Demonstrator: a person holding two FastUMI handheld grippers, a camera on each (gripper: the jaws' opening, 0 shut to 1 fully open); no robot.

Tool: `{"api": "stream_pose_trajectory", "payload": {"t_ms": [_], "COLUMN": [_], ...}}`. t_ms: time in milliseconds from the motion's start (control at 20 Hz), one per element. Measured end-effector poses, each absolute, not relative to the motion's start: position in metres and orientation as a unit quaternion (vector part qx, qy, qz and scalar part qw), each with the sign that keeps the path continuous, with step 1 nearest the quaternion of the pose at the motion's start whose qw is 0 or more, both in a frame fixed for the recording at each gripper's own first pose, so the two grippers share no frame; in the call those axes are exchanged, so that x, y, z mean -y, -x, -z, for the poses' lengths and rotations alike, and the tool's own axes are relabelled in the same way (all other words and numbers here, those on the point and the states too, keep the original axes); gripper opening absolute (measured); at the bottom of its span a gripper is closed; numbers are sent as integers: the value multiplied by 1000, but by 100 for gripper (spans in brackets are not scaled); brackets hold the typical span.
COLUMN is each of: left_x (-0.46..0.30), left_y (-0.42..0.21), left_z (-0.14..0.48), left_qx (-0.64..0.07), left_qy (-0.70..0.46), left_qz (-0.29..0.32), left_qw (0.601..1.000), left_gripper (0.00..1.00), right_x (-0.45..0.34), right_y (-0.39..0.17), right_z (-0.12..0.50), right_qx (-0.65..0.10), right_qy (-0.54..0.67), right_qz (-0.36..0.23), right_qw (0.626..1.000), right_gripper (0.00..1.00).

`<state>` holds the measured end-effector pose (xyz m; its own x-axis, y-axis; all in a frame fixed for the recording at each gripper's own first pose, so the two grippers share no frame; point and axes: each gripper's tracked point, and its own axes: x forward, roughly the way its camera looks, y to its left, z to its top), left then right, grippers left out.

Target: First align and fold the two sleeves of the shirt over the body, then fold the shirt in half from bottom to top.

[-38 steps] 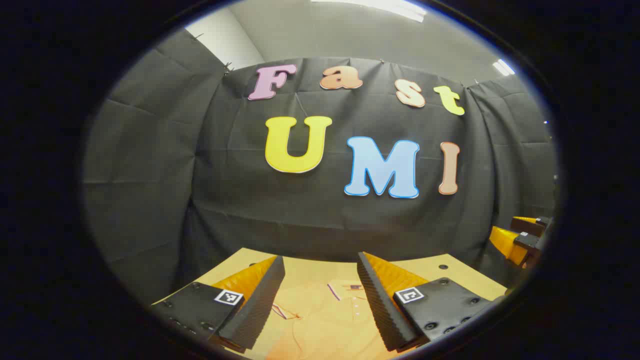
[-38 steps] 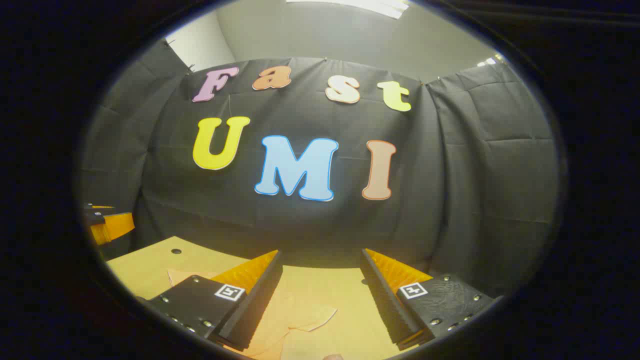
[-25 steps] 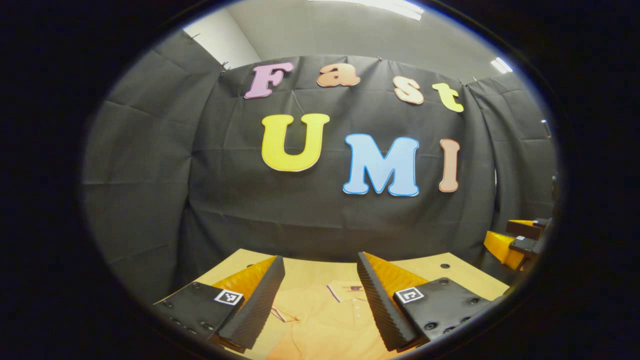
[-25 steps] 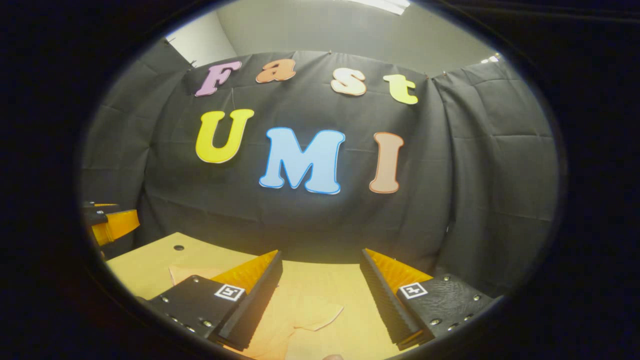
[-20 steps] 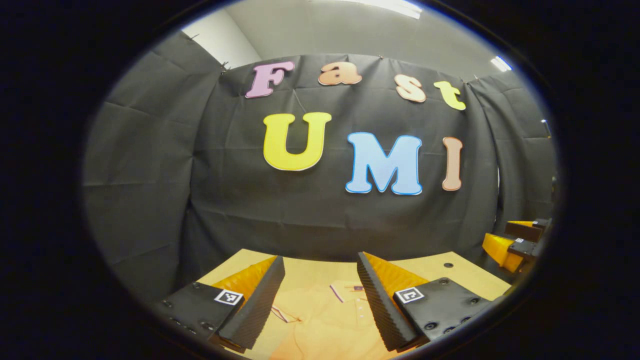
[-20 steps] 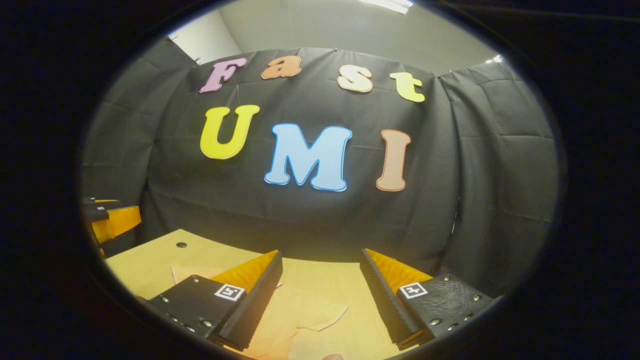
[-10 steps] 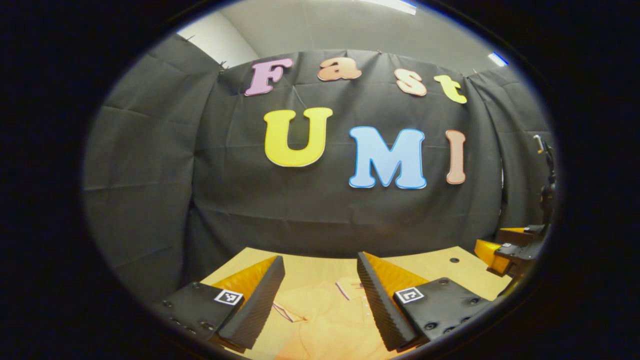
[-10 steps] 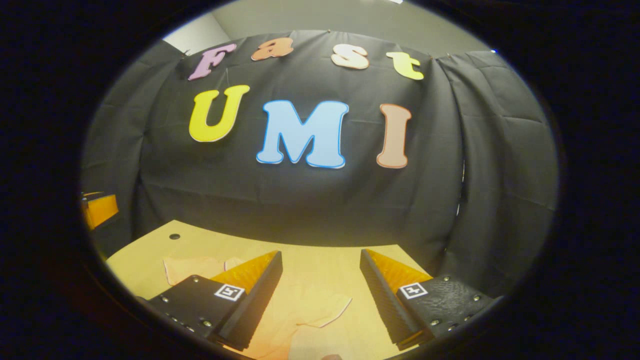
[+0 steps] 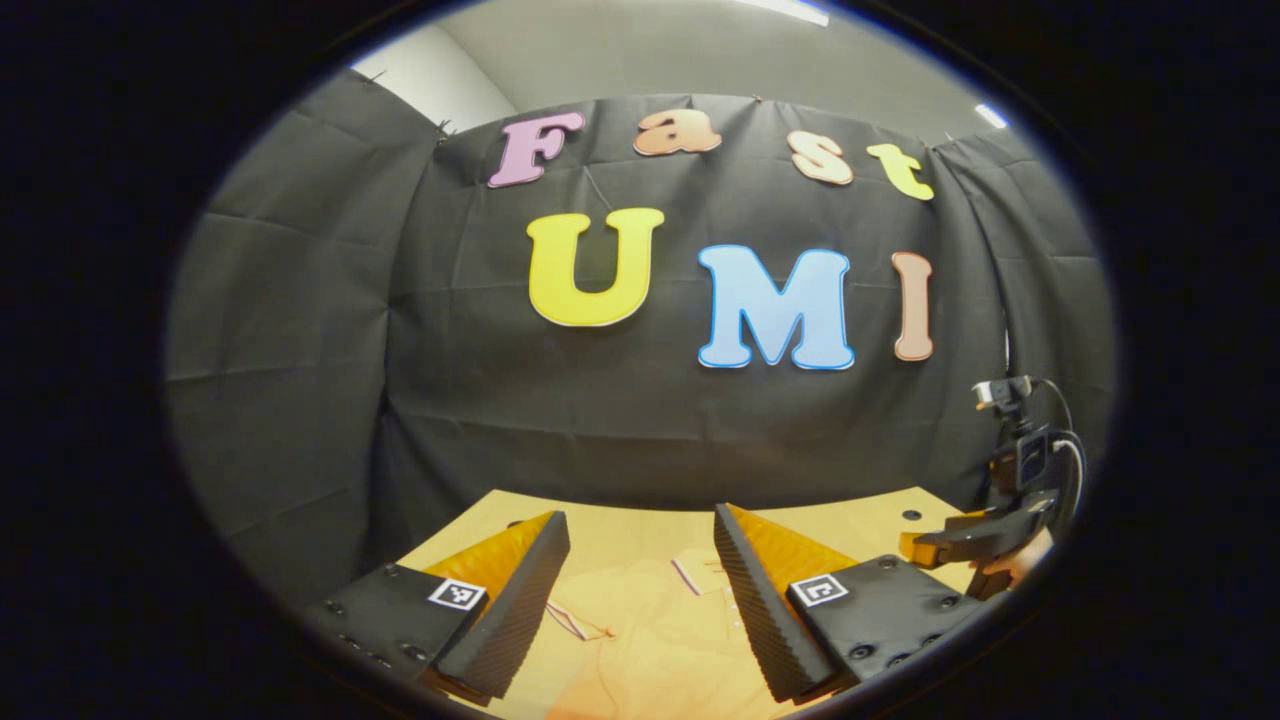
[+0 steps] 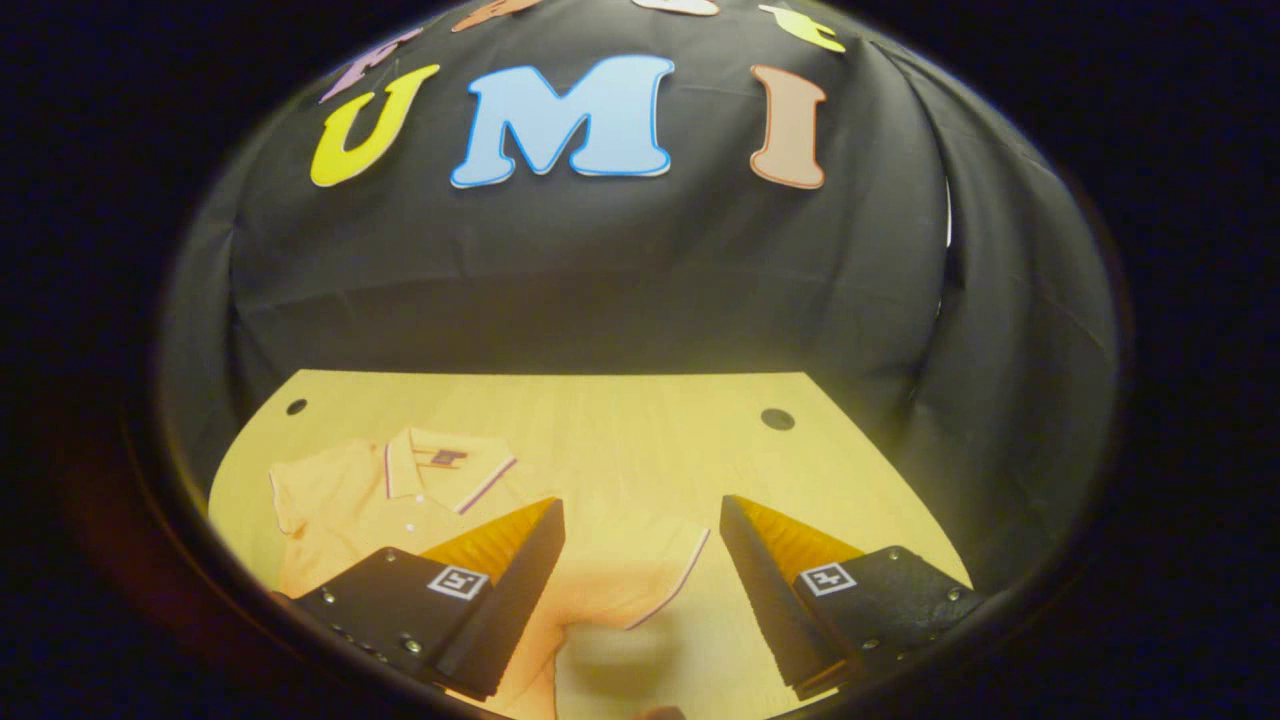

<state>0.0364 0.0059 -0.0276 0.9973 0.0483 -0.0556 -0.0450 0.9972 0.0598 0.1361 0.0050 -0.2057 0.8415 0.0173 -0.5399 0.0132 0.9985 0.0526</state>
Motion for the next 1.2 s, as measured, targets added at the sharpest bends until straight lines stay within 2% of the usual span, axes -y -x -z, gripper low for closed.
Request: {"api": "stream_pose_trajectory", "payload": {"t_ms": [700,1050,1150,1200], "left_x": [-11,-12,-11,-11], "left_y": [-10,-7,-6,-5], "left_z": [45,49,48,49], "left_qx": [-57,-65,-64,-64], "left_qy": [-24,-27,-27,-27], "left_qz": [-54,-59,-60,-61], "left_qw": [997,996,996,996], "left_gripper": [94,93,94,94], "right_x": [19,13,15,14], "right_y": [-187,-191,-193,-192], "right_z": [333,337,339,338], "right_qx": [-415,-417,-416,-416], "right_qy": [-35,-83,-89,-93], "right_qz": [29,19,28,28], "right_qw": [909,905,904,904], "right_gripper": [98,98,81,60]}}
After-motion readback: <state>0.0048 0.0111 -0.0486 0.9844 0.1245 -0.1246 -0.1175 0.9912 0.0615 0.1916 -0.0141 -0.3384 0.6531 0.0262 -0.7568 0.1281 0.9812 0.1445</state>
